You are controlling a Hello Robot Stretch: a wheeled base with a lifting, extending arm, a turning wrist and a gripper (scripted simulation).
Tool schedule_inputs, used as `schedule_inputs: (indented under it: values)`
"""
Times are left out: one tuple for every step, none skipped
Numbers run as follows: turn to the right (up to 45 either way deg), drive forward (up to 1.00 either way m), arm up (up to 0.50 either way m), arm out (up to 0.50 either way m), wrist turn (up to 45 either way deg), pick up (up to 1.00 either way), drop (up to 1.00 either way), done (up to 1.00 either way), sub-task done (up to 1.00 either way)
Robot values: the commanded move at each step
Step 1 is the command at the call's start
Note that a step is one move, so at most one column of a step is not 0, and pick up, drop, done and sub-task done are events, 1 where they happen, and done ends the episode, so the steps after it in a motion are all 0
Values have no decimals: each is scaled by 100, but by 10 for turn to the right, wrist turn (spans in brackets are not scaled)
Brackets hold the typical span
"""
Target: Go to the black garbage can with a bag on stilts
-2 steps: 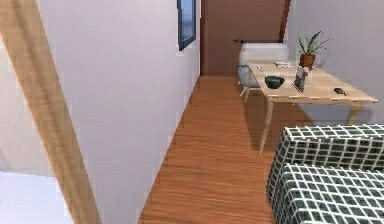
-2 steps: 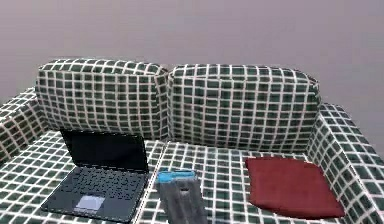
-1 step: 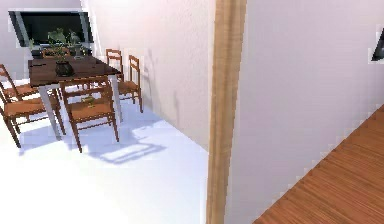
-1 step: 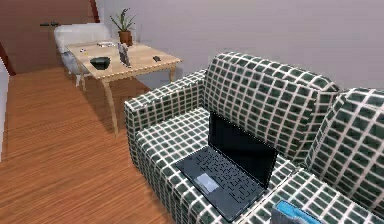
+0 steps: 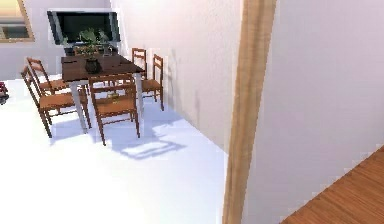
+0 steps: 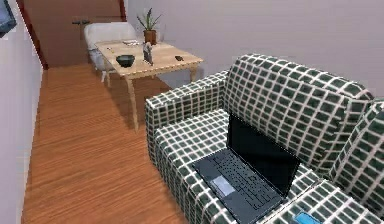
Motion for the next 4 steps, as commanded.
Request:
schedule_inputs:
  values:
    - [0,30,0,0,0,0,0,0,0]
    - [-300,0,0,0,0,0,0,0,0]
    - [0,45,0,0,0,0,0,0,0]
    - [-450,0,0,0,0,0,0,0,0]
